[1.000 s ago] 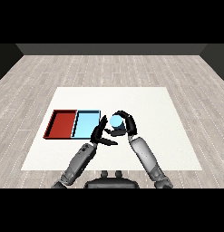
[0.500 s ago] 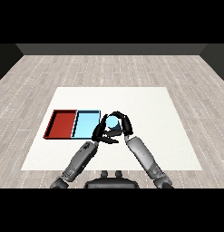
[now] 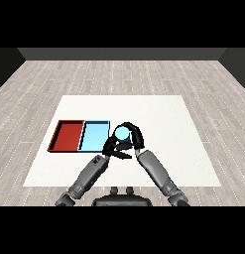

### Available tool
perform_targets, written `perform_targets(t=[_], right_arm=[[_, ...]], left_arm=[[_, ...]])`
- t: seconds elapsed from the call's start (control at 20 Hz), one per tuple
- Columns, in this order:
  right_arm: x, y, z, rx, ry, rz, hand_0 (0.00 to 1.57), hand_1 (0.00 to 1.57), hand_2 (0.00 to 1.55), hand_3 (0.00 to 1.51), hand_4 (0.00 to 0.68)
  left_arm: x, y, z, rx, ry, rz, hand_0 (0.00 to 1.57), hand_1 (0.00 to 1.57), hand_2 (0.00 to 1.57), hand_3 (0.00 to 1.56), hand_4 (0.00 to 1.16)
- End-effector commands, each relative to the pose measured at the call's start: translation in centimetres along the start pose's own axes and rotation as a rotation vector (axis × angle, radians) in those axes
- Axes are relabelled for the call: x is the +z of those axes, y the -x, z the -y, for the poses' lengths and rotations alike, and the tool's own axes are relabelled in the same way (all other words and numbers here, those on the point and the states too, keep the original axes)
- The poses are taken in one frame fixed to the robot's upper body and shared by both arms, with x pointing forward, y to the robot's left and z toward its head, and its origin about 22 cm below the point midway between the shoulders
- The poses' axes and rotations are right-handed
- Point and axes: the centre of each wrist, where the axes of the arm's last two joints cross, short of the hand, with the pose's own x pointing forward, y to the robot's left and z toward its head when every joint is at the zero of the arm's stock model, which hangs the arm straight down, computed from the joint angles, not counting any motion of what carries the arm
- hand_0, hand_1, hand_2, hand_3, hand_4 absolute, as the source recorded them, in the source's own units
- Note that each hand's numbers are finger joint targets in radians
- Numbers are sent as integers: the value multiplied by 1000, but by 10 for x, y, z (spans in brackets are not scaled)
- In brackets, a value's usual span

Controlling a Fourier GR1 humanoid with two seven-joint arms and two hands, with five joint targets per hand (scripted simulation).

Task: Pick the blue can and put it in the blue box

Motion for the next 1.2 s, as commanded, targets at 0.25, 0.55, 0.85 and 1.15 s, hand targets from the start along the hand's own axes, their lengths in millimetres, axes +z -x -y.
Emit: perform_targets(t=[0.25,0.55,0.85,1.15], right_arm=[[7,-1,-12,-85,0,-7,1475,1475,1469,1396,595],[2,-13,-14,-159,-6,16,1455,1455,1445,1387,615],[6,-10,-27,-159,18,12,1444,1444,1441,1394,617],[15,-9,-22,-210,0,-7,1286,1286,1347,1292,473]], left_arm=[[-13,5,18,-79,-39,-79,0,0,0,0,505],[-15,0,21,110,-133,-42,1437,1437,1407,1215,625],[4,18,12,99,-137,-13,1571,1571,1571,1499,914],[-7,18,21,90,-150,78,1571,1571,1571,1527,1095]])
